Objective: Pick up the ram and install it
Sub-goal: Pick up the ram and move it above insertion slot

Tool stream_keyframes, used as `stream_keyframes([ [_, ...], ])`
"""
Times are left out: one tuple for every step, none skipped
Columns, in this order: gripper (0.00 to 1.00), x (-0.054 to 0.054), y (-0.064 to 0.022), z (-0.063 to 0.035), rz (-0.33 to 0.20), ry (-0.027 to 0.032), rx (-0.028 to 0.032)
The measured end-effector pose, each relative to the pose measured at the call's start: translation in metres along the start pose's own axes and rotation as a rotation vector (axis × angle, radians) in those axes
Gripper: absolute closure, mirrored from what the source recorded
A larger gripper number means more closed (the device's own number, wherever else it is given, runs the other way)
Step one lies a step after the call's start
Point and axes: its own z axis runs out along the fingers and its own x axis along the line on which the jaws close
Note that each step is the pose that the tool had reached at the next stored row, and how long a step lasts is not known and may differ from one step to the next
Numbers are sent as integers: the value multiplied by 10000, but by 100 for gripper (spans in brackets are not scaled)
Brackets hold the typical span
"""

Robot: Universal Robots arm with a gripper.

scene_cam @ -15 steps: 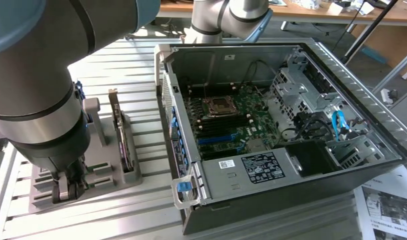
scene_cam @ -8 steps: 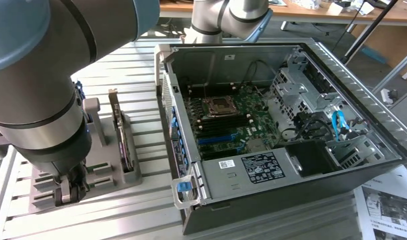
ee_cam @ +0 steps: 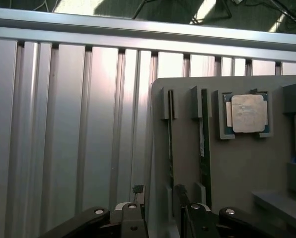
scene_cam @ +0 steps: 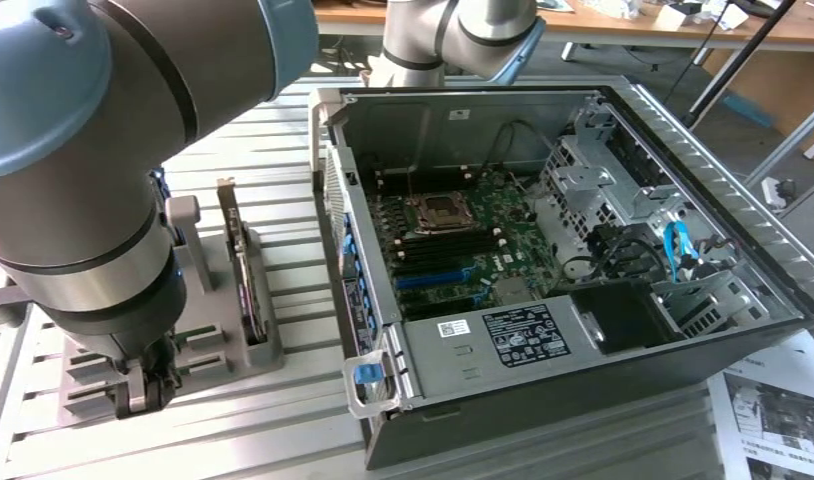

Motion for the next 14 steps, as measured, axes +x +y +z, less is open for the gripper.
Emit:
stream_keyframes([
  [64, 1, 0, 15, 0, -3, 1],
  [64, 1, -1, 28, 0, -5, 1],
  [64, 2, -1, 43, -1, -8, 0],
  [64, 3, -1, 58, -1, -11, 2],
  [64, 6, -2, 122, -1, -25, 1],
  [64, 9, -5, 179, -3, -54, 3],
  [64, 12, -8, 231, -6, -97, 6],
  [64, 13, -10, 261, -7, -109, 7],
  [64, 15, -12, 293, -7, -123, 8],
  [64, 16, -13, 308, -8, -128, 8],
  [64, 17, -14, 332, -9, -137, 8],
  [64, 18, -15, 350, -9, -146, 8],
  [64, 18, -15, 352, -10, -147, 10],
  [64, 16, 31, 359, -9, -146, 9],
])
